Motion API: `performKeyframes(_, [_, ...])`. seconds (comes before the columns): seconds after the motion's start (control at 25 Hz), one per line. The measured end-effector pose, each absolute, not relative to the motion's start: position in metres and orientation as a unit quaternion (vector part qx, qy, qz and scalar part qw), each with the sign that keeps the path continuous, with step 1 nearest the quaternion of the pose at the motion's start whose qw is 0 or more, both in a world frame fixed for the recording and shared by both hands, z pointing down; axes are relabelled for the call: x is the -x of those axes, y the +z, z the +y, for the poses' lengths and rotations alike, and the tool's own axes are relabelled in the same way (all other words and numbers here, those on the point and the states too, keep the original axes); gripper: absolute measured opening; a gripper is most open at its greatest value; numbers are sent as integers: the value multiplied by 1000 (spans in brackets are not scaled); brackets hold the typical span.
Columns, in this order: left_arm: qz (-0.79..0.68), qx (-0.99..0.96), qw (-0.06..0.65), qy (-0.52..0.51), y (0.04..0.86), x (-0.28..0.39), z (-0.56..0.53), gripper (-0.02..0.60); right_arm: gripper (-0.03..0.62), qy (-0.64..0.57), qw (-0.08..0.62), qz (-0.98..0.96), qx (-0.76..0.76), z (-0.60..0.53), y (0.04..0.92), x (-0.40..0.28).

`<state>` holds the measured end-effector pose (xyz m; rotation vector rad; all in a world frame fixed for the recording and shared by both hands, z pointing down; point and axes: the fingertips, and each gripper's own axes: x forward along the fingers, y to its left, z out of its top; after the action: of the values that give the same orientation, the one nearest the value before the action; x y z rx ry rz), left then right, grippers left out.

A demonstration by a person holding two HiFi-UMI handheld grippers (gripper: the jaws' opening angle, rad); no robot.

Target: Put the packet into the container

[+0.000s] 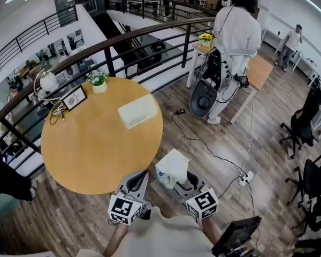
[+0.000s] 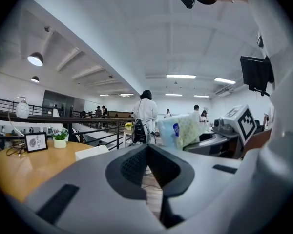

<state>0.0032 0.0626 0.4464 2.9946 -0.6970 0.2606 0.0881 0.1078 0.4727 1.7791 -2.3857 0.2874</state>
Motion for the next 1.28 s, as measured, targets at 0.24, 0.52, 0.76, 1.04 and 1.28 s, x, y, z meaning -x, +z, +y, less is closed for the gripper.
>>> performKeyframes(0.24, [-236,-968,29,79,439,19,23,5,218,91,82,-797,-591,67,463,-72])
performKeyframes(0.52, [-249,-964,49,81,451,41,-3,5,218,106,98,-802,-579,41,476,-49])
performKeyframes(0.76, [-258,-959,67,98,455,36,-30,5,218,126,99,-807,-569,11,479,-57])
performKeyframes(1.04, [-279,-951,82,107,482,47,-46,5,218,135,109,-817,-549,-9,502,-50])
performKeyframes(1.28, [-294,-945,83,116,477,28,-98,5,218,144,106,-827,-533,-63,501,-67])
